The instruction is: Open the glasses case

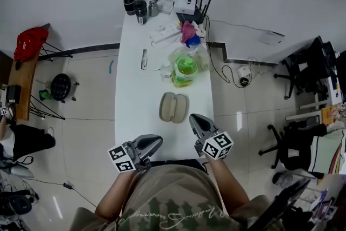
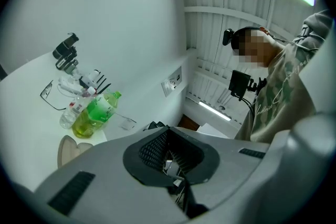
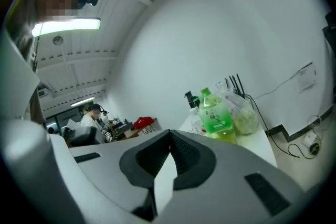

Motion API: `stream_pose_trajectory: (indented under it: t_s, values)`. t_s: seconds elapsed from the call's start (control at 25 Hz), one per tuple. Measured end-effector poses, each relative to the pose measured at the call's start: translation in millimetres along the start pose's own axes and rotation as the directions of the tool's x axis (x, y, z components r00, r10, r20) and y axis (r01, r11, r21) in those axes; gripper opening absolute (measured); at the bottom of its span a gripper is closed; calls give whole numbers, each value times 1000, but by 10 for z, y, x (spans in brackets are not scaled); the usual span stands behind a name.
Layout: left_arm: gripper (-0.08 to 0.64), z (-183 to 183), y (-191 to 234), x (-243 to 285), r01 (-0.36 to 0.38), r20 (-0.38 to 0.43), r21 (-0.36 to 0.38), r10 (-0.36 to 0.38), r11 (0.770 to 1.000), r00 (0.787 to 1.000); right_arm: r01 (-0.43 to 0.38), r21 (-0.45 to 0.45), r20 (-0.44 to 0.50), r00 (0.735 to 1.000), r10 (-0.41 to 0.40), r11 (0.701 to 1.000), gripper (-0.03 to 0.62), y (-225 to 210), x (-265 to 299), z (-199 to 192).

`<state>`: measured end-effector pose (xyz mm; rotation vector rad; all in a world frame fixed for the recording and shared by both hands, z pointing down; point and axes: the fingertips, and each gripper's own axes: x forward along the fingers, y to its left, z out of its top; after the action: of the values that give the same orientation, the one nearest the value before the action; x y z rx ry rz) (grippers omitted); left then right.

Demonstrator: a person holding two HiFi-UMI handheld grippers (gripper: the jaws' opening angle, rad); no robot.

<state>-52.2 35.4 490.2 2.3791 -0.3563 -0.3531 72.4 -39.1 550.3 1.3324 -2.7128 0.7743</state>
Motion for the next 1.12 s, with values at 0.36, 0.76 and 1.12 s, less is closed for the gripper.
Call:
stream_pose_trajectory:
  t_s: [0.36,0.76,1.12]
  values:
    - [6,-598,469,-438,-33,-139,-33,28,999,990,31,-88,-90,995,-39,996,11,584,-323,-487]
    - [6,-1518,656,-1365,-297,-129,-10,293,955,947,-46,-134,-136,990,28,990,12,928,-1167,-1211]
    - [6,-3321,-416,-1549,-440,-14,-160,444,883,896,-115,-143,-114,989,99,983,12,968,-2490,-1750]
